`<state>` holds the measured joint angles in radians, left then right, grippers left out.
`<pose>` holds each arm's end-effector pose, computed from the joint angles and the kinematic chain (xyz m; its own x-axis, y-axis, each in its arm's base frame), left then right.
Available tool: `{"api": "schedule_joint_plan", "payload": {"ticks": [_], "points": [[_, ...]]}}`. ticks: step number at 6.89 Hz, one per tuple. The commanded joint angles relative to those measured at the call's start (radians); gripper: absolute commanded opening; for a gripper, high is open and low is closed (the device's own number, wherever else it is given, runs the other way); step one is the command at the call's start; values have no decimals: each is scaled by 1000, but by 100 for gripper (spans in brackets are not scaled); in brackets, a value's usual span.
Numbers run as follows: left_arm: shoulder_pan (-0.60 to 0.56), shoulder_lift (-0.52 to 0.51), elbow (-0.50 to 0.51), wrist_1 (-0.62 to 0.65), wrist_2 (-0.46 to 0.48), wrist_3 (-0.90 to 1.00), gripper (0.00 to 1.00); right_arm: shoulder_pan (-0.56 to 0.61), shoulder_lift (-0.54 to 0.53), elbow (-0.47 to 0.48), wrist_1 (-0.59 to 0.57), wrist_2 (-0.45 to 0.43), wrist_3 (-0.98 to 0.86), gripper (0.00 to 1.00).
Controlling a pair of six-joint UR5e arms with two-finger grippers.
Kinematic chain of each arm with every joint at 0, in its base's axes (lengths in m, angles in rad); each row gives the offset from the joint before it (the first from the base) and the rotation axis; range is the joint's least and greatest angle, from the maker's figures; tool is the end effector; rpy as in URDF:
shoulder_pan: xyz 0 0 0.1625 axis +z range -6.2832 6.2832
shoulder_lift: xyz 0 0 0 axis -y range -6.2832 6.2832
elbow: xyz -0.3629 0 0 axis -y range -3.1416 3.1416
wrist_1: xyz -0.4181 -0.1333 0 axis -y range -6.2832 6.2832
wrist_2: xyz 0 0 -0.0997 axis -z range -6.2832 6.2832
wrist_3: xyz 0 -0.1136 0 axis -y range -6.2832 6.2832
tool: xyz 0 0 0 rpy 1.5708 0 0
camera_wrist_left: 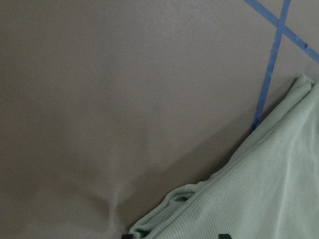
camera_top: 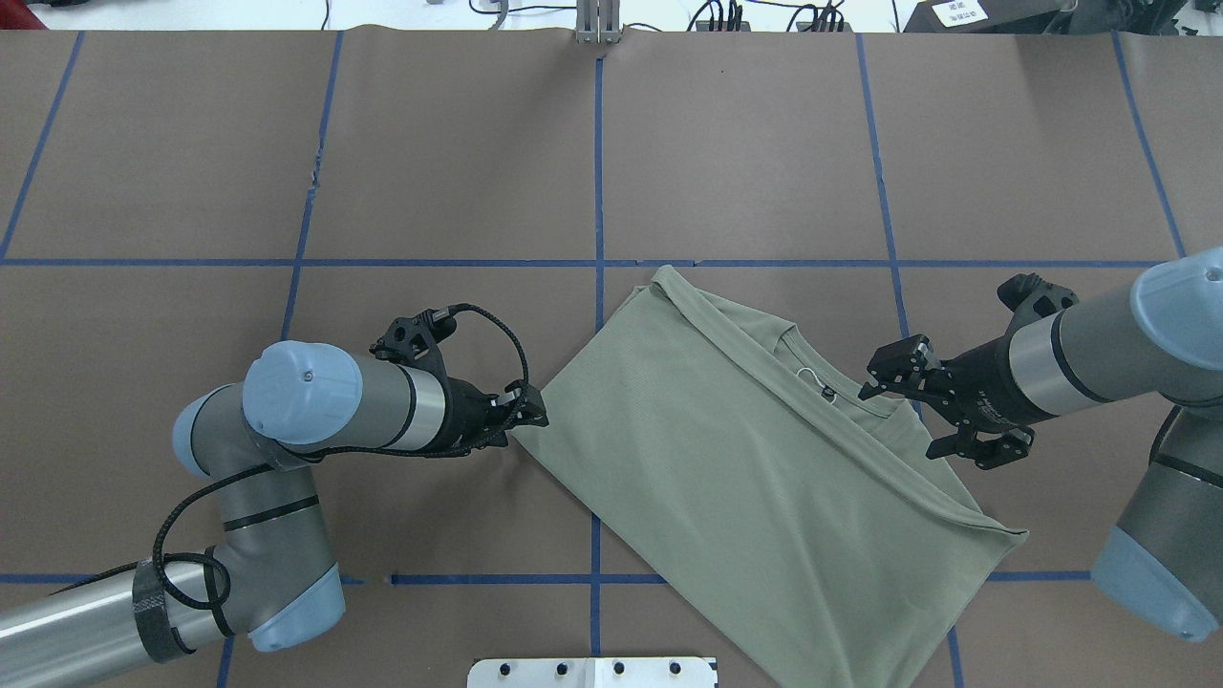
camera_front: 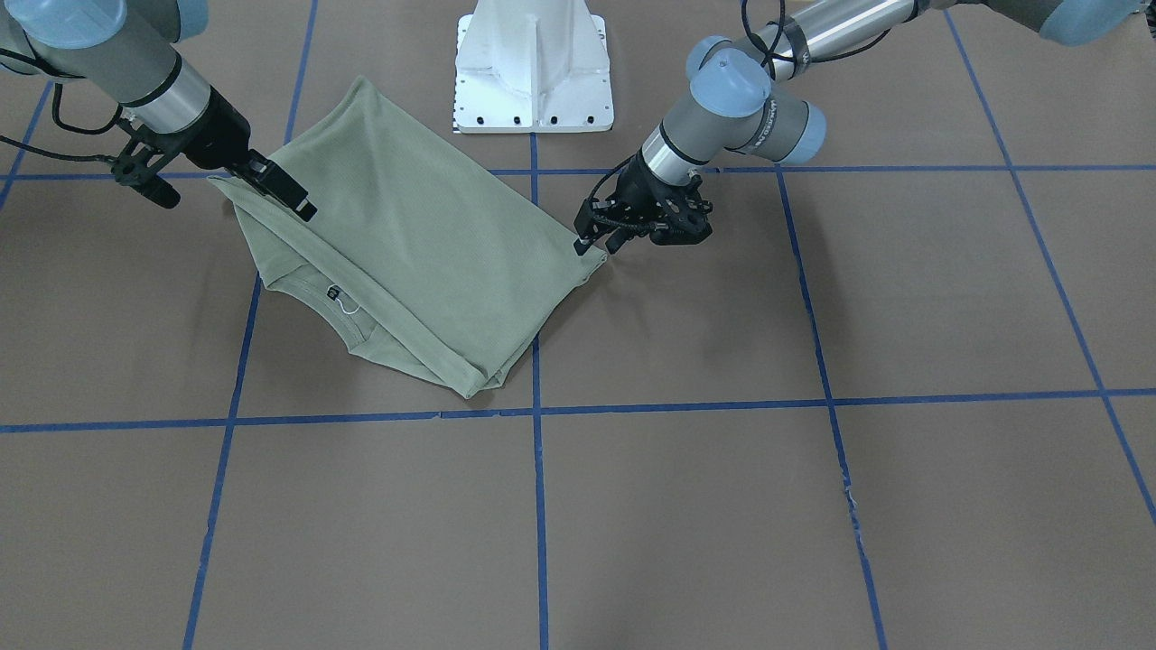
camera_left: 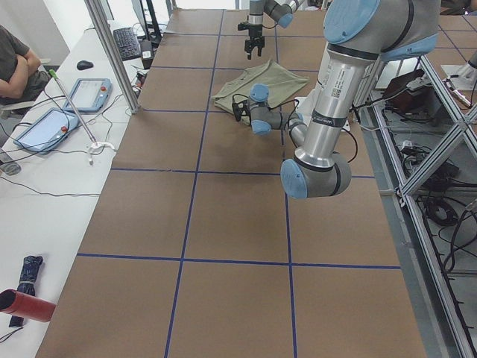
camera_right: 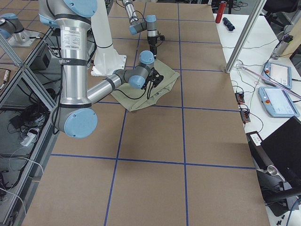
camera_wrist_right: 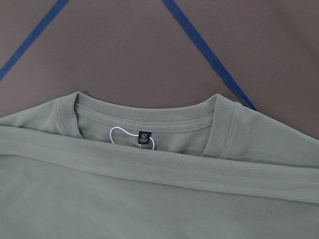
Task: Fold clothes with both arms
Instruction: 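Grasp the shirt's far corner with the left gripper while the right gripper releases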
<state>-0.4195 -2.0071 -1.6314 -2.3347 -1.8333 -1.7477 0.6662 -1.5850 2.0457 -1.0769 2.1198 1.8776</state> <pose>0.5566 -0.3619 0.2306 0.2447 -0.2952 -0.9235 0.2141 0.9455 -0.2455 -0.3521 -0.3709 0.3141 0.3750 0.6225 0.6869 -0.3206 0.7824 -0.5340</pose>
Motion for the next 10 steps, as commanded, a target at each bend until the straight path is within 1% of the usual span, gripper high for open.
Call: {"api": "schedule_joint_plan", "payload": {"ticks": [1,2,3,5,6,7,8,9,10], "points": [[1,2,2,0,9,2,52,0,0,-4,0,-6,0,100],[1,4,1,0,37,-1,28,0,0,-4,0,-6,0,100],[1,5,1,0,39,2,0,0,0,-4,0,-6,0,100],[-5,4,1,0,39,11,0,0,2,-7,0,-9,0,100],[-27,4,1,0,39,26,0,0,2,-7,0,-26,0,100],[-85,14,4,1,36,162,0,6,2,-7,-1,-30,0,100],[-167,10,63,-3,29,289,0,13,2,-6,0,-30,0,100],[-230,-48,146,-11,28,313,0,32,17,-6,-1,-30,0,100],[-321,-126,227,-9,-13,391,0,55,19,-7,-2,-30,0,100]]}}
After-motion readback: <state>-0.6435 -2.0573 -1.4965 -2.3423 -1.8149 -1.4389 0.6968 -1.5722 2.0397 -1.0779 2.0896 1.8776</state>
